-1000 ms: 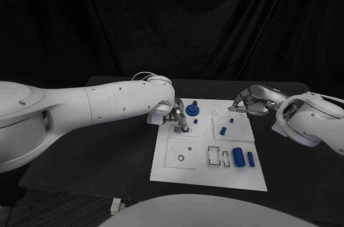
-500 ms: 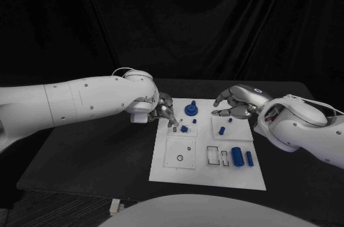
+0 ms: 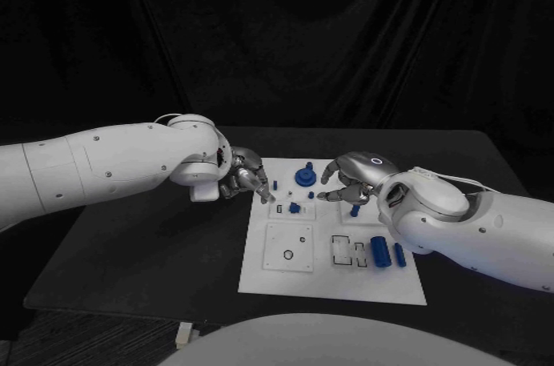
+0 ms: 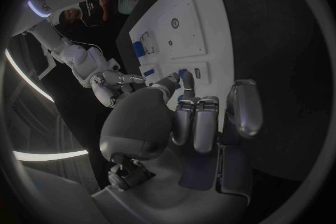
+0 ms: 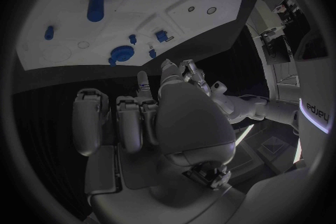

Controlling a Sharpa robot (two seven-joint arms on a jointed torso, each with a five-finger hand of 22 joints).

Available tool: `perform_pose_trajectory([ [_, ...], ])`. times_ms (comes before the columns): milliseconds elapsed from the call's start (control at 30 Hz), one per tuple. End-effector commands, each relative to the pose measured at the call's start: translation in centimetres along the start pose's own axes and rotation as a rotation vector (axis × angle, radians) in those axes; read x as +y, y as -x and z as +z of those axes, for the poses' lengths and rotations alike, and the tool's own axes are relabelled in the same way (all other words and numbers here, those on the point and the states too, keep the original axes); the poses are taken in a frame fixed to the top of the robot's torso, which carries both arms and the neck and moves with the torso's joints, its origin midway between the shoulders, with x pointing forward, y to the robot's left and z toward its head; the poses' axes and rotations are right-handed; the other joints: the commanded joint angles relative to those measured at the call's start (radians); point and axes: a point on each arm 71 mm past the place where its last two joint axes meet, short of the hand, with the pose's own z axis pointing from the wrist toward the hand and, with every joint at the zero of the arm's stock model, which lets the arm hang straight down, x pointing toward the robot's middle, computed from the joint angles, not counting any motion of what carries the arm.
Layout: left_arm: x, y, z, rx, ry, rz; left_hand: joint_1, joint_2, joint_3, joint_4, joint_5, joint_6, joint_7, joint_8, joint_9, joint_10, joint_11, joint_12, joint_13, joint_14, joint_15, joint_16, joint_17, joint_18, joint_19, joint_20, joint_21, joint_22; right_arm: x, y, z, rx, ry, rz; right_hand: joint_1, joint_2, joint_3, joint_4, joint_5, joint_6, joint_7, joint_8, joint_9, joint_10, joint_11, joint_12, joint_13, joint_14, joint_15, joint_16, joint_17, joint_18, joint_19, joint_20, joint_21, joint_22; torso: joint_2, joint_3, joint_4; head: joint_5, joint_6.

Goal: Assemble the parts on the task board

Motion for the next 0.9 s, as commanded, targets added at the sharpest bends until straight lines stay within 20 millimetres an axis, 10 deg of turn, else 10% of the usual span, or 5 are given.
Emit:
perform_pose_trajectory([
  [33, -0.5, 0.1, -0.3, -0.008, -0.092, -0.043, 0.018, -0.003, 0.009, 0.000, 0.007, -0.014, 0.002, -0.006, -0.001, 0.104, 0.010, 0.003, 0.260, 0.106, 0.009, 0.003, 0.263, 0.005, 0.001, 0.007, 0.008, 0.126, 0.2, -0.7, 0.4, 0.002, -0.051, -0.062, -0.006, -0.002, -0.004, 0.000, -0.002, -0.002, 0.001, 0.000, 0.002, 0.103, 0.006, -0.001, 0.263, 0.107, 0.009, 0.003, 0.263, -0.008, 0.047, 0.007, 0.005, 0.223, 0.001, -0.0026, 0.0034, -0.002, 0.000],
  [500, 0.3, 0.1, -0.5, 0.002, -0.084, -0.049, 0.033, -0.003, 0.009, 0.008, 0.009, -0.043, 0.012, -0.008, -0.002, 0.104, 0.016, 0.003, 0.260, 0.106, 0.014, 0.003, 0.263, 0.007, -0.006, 0.012, 0.001, 0.127, 2.2, -3.1, 1.9, 0.027, -0.030, -0.061, -0.011, -0.003, -0.005, 0.000, 0.021, -0.010, 0.002, 0.013, 0.012, 0.103, 0.010, -0.001, 0.263, 0.107, 0.012, 0.003, 0.263, -0.007, 0.045, 0.010, 0.002, 0.222, 0.003, -0.0093, 0.0122, -0.015, 0.000],
  [900, 0.7, 0.0, -0.4, 0.011, -0.068, -0.051, 0.039, -0.001, 0.009, 0.011, 0.012, -0.051, 0.014, -0.007, -0.002, 0.104, 0.019, 0.003, 0.260, 0.106, 0.017, 0.003, 0.263, 0.008, -0.012, 0.015, -0.007, 0.126, 3.3, -4.3, 2.7, 0.049, -0.006, -0.059, -0.012, -0.002, -0.003, -0.001, 0.047, -0.021, 0.004, 0.022, 0.020, 0.103, 0.012, -0.001, 0.263, 0.107, 0.014, 0.003, 0.263, -0.006, 0.043, 0.013, -0.002, 0.221, 0.003, -0.0080, 0.0083, -0.013, 0.000],
])
